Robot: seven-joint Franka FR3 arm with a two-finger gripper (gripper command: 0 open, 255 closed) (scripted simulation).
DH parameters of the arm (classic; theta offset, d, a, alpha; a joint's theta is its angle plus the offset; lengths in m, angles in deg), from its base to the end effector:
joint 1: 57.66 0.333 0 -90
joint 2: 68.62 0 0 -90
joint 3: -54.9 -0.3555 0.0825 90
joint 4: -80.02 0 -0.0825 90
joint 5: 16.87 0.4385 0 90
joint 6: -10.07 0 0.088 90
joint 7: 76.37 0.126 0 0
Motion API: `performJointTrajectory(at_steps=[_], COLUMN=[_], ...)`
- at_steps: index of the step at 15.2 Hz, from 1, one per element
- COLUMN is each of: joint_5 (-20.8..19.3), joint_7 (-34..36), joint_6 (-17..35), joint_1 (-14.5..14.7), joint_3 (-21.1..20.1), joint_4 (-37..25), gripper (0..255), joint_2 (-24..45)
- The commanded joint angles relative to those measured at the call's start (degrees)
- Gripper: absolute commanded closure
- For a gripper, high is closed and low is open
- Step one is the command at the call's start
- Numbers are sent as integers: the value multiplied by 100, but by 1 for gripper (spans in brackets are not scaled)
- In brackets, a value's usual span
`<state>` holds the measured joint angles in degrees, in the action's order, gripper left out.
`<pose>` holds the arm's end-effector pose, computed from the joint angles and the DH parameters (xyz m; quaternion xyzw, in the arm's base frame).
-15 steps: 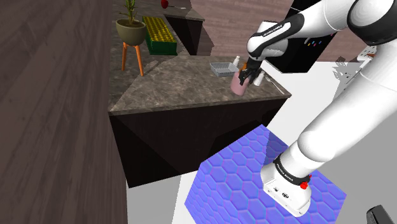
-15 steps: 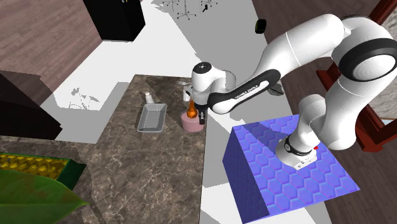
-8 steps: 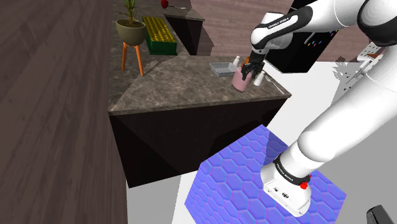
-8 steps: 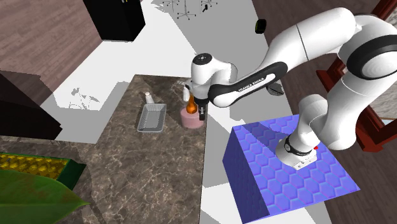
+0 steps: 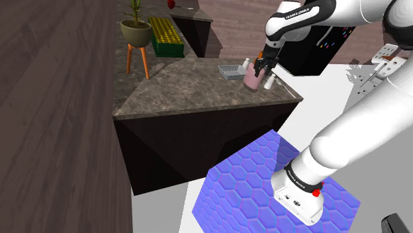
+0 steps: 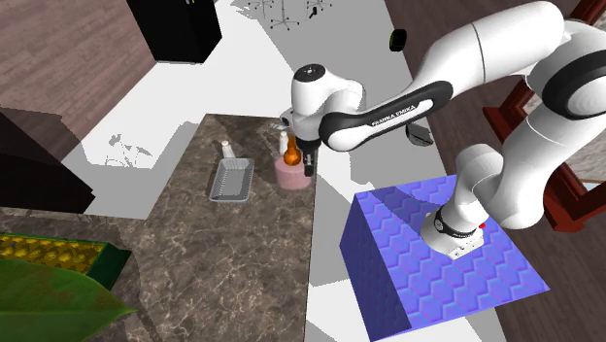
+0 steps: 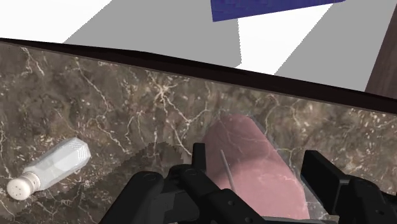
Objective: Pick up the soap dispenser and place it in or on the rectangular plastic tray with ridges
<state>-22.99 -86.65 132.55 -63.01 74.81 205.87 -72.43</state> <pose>0.5065 -0.2473 0.4031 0.9943 -0.1016 -0.0082 0.0328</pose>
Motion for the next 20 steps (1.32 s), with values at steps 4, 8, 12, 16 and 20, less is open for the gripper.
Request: performJointTrajectory(at_steps=[4,8,12,16,20], joint_5=[-36,135,510,869,1190], joint_7=[13,-120,-380,-590,-719], joint_6=[-387,-606,-839,-1223,-1805], joint_1=[8,12,-62,-245,-543], joint_3=[-20,12,49,24,-56], joint_4=[-233,-860,-2010,-3347,-5015], gripper=[255,255,255,255,255], joint_2=[-160,263,1225,2228,3349])
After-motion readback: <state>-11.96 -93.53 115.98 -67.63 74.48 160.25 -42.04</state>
